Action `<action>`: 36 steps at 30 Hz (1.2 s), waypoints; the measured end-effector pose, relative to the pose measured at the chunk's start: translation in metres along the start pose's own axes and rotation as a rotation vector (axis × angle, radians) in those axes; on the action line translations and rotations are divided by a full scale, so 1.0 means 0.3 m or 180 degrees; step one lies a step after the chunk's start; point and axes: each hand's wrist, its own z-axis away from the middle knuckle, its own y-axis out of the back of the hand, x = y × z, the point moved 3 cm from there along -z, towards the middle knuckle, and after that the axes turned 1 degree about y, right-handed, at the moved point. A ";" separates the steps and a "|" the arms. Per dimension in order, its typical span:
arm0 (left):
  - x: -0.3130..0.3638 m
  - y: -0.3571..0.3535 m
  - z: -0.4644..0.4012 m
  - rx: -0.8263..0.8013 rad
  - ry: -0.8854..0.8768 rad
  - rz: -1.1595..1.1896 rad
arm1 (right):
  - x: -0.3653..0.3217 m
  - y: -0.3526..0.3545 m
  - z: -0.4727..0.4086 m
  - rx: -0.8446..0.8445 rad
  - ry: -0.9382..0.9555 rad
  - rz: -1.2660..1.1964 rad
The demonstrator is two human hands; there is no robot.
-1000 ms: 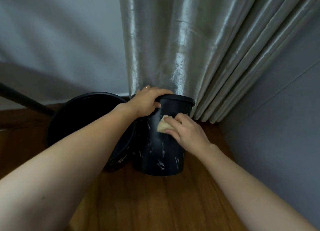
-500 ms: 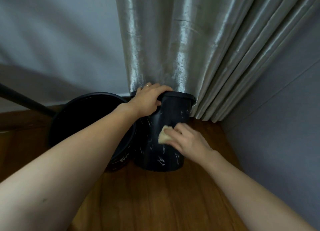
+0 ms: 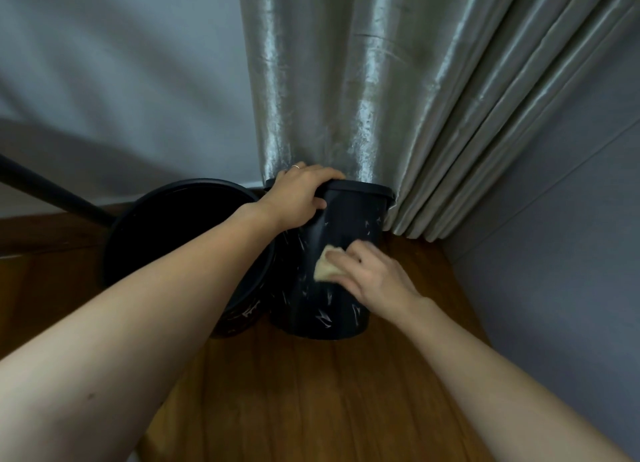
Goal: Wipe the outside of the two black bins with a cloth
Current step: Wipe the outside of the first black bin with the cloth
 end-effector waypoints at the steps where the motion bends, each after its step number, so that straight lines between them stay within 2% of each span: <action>1: -0.001 0.000 -0.001 0.0000 0.0027 0.0007 | -0.003 -0.003 0.014 -0.0110 0.0187 0.0037; 3: 0.003 -0.001 -0.004 -0.0019 0.0038 -0.0027 | 0.015 0.012 -0.011 -0.0049 0.0166 0.0107; 6: 0.015 -0.005 -0.004 -0.0044 0.0003 -0.0039 | 0.054 0.059 -0.125 0.0373 -0.0357 0.0166; 8: 0.017 -0.010 -0.002 -0.0008 -0.0010 -0.0011 | 0.069 0.078 -0.174 0.0426 -0.0514 0.0198; 11: 0.006 -0.008 -0.006 -0.0041 0.0039 0.0038 | 0.047 0.064 -0.131 0.0311 -0.0246 0.0187; 15: 0.006 -0.002 -0.006 -0.0104 0.0040 0.0008 | -0.019 -0.023 0.040 -0.0164 0.0454 0.0056; 17: 0.007 -0.004 0.000 -0.0105 0.0043 0.0015 | -0.030 -0.042 0.074 -0.0273 0.0584 0.0049; 19: 0.008 -0.001 0.005 -0.0116 0.0064 0.0000 | -0.018 -0.026 0.048 -0.0079 0.0353 0.0101; 23: 0.024 -0.007 0.011 -0.0195 0.0034 -0.0209 | 0.020 0.015 -0.017 0.0300 -0.0470 0.0143; 26: 0.021 -0.012 0.009 -0.0191 0.0037 -0.0226 | 0.000 0.002 0.021 0.0230 -0.0364 0.0098; 32: 0.002 -0.013 0.003 -0.0214 0.0067 -0.0231 | -0.045 -0.063 0.147 -0.0286 0.0499 0.0034; 34: -0.007 -0.013 0.002 -0.0224 0.0094 -0.0275 | -0.037 -0.051 0.118 -0.0114 0.0360 0.0022; 36: -0.008 -0.011 0.002 -0.0231 0.0108 -0.0348 | -0.023 -0.022 0.055 0.0188 -0.0106 0.0083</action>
